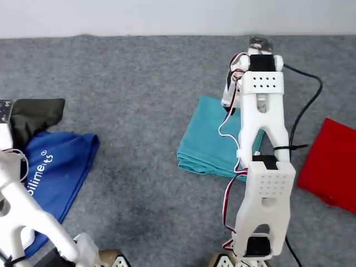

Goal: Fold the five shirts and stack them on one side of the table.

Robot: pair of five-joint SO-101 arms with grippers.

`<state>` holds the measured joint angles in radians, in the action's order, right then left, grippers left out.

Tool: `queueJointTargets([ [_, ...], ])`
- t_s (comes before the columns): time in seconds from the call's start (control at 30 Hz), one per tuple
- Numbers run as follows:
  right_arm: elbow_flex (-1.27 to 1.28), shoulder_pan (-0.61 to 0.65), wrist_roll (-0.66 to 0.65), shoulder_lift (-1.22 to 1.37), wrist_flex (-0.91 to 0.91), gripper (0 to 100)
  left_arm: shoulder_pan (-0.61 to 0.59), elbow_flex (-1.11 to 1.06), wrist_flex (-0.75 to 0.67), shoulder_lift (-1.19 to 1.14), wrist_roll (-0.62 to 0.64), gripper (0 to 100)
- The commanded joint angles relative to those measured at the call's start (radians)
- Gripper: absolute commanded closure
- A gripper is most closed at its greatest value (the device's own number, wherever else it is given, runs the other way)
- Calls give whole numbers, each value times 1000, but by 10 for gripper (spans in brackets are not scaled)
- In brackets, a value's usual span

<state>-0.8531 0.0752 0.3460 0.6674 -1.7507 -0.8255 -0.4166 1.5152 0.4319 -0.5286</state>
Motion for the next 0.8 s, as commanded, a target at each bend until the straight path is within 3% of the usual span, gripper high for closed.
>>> queueJointTargets([
  [0.0, -40, 22, 83, -51, -38, 552, 6, 4, -18, 15, -5, 983],
  [0.6, -35, -27, 144, 352, 88, 554, 5, 4, -12, 15, -5, 983],
  [0.67, -35, -28, 141, 386, 91, 584, 5, 4, -14, 15, -17, 983],
  [0.77, -37, -30, 104, 418, 88, 715, 2, 4, -12, 15, -46, 983],
])
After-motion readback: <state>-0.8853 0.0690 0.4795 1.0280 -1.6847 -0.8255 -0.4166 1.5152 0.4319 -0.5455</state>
